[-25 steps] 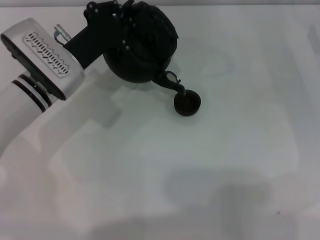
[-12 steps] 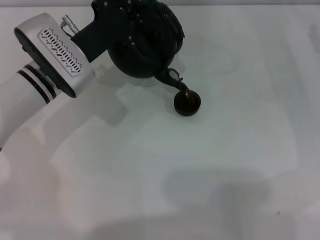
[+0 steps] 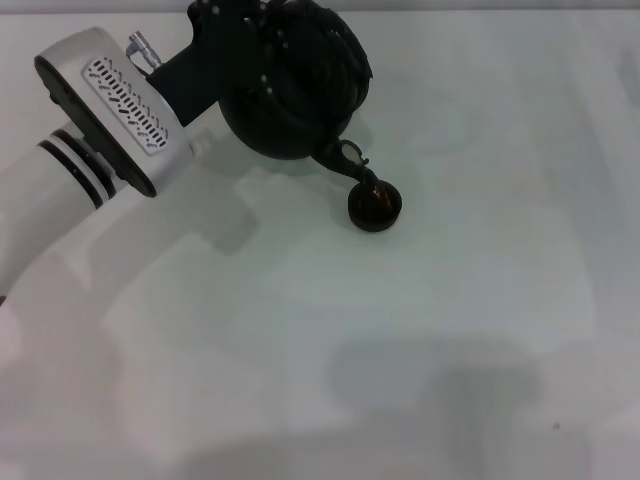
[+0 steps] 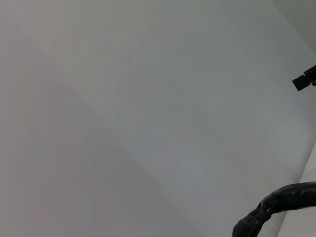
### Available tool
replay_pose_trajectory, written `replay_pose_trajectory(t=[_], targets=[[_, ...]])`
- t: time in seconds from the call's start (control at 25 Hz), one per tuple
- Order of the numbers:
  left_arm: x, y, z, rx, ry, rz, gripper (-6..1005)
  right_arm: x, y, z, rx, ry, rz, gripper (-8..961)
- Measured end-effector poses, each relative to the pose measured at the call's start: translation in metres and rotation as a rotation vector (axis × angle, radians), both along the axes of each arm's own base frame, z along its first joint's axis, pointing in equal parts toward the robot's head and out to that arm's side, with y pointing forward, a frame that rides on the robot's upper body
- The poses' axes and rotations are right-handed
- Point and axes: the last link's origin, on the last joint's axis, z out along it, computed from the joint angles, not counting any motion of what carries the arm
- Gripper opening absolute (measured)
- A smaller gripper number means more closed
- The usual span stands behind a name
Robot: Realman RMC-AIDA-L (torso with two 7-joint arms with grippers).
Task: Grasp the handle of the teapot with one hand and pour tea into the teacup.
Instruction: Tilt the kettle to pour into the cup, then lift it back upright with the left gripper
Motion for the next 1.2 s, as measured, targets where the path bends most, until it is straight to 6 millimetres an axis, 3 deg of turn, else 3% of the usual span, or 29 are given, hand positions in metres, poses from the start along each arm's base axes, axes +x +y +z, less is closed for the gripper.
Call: replay_pose_trajectory(t=[0.96,1.2], targets=[[-0.017,-0.022,-0.008,0.006,-0.156,0.161,113,0.001,0.002,0.0,-0.015,-0.015,-0.011,829],[-0.023,-0.028,-0.006,0.048,-0.272,0.26,116,0.001,0.002,-0.001,-0.017,-0.015,-0.011,829]])
